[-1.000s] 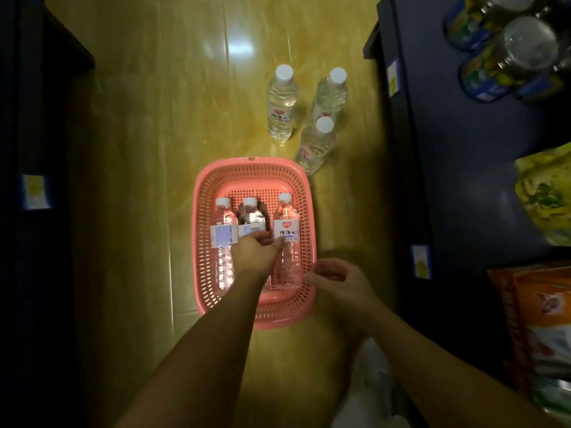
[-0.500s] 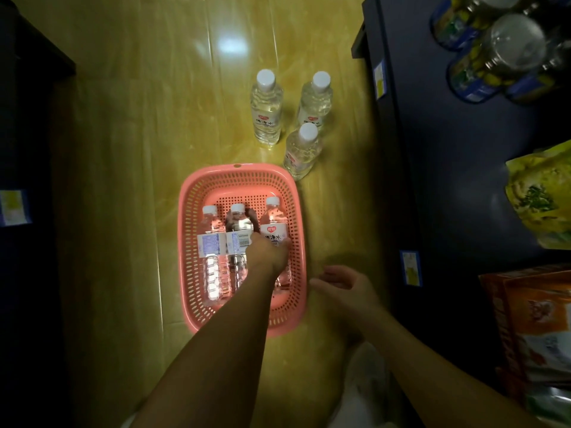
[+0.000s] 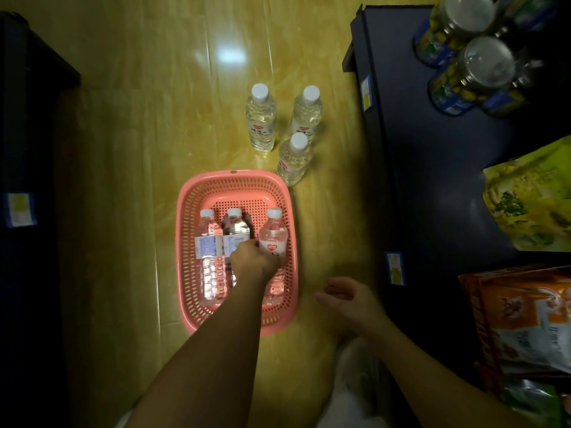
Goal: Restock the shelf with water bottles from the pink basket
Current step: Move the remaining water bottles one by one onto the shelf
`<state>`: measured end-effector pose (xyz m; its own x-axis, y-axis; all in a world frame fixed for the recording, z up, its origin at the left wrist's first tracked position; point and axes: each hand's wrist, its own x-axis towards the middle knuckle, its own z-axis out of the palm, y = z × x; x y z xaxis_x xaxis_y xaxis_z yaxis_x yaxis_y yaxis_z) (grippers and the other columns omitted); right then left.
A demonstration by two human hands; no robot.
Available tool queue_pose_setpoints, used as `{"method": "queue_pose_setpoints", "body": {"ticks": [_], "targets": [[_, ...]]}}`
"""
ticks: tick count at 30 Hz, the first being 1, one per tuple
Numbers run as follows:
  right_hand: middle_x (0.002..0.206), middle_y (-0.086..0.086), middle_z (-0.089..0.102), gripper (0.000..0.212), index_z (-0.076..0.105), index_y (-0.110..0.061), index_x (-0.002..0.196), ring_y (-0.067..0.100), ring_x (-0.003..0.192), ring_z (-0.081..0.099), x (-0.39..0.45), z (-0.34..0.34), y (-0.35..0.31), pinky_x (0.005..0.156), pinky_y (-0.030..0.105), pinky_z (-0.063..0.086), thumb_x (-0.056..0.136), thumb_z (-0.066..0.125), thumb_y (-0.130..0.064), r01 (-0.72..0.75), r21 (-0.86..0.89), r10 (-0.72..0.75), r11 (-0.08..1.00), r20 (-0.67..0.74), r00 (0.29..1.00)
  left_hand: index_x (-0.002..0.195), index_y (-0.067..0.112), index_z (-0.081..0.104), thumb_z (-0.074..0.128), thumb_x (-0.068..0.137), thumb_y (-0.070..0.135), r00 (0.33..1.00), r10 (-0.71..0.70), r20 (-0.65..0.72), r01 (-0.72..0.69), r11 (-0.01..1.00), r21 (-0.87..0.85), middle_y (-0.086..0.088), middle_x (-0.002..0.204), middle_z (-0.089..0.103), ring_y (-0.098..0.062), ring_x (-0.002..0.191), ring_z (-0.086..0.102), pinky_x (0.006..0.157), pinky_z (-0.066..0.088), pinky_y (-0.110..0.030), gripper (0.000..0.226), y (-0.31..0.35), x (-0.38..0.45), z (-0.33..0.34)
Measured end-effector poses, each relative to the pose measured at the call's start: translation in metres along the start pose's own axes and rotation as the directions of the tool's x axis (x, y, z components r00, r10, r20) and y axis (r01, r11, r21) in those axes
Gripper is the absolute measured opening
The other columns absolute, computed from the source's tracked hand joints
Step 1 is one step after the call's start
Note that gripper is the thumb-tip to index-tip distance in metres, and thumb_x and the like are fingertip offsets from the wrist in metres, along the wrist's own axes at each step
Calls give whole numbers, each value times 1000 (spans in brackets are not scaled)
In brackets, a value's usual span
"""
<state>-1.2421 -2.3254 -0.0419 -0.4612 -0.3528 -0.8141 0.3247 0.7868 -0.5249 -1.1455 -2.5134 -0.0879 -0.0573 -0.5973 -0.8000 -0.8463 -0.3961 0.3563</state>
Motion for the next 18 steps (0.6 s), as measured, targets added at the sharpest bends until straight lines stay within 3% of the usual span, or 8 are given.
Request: {"method": "queue_pose_setpoints", "body": {"ticks": [4, 8, 10, 12, 16, 18], "targets": [[109, 1, 66, 48, 61, -15, 120, 4, 93, 61, -20, -6, -15, 69, 15, 48, 79, 85, -20, -5, -12, 5, 1000, -5, 1000, 94, 16, 78, 99, 58, 29, 999, -21, 36, 24, 997, -76, 1, 89, 77, -21, 89, 74, 85, 60, -32, 44, 1, -27, -29], [106, -1, 68, 48, 64, -14, 119, 15, 100, 66, -52, -7, -42, 72, 19, 49, 77, 87, -22, 0, -5, 0, 1000, 8, 1000, 86, 16, 80, 97, 50, 27, 999, -7, 38, 13, 985, -174, 0, 83, 80, -21, 81, 76, 83, 63, -40, 41, 9, -66, -80], [111, 3, 69, 58, 64, -9, 126, 17, 101, 66, -78, -8, -63, 78, 24, 50, 75, 88, -21, 5, -3, -5, 1000, 18, 1000, 85, 17, 79, 95, 54, 18, 999, 33, 36, -23, 969, -244, 1, 81, 80, -21, 81, 77, 83, 63, -40, 35, 19, -98, -113], [118, 11, 69, 62, 63, -4, 128, 19, 101, 64, -110, -12, -92, 84, 27, 49, 74, 88, -16, 12, -2, -12, 1000, 17, 1000, 85, 19, 79, 94, 49, 22, 996, 86, 31, -73, 952, -297, 2, 80, 81, -21, 80, 78, 83, 64, -43, 39, 28, -130, -150], [117, 14, 69, 55, 65, -3, 124, 14, 93, 63, -183, -21, -162, 76, 19, 48, 74, 87, -10, 52, 19, -52, 998, 13, 999, 107, 15, 75, 96, 54, 21, 966, 230, 117, -168, 905, -391, -7, 99, 81, -29, 95, 78, 91, 62, -53, 58, 59, -205, -230], [111, 8, 70, 48, 67, -9, 117, 12, 91, 63, -221, -27, -197, 74, 16, 47, 74, 88, -12, 72, 41, -73, 997, 25, 997, 113, 15, 72, 98, 61, 12, 951, 297, 87, -232, 870, -434, -6, 103, 80, -25, 97, 78, 87, 64, -42, 58, 83, -245, -269]]}}
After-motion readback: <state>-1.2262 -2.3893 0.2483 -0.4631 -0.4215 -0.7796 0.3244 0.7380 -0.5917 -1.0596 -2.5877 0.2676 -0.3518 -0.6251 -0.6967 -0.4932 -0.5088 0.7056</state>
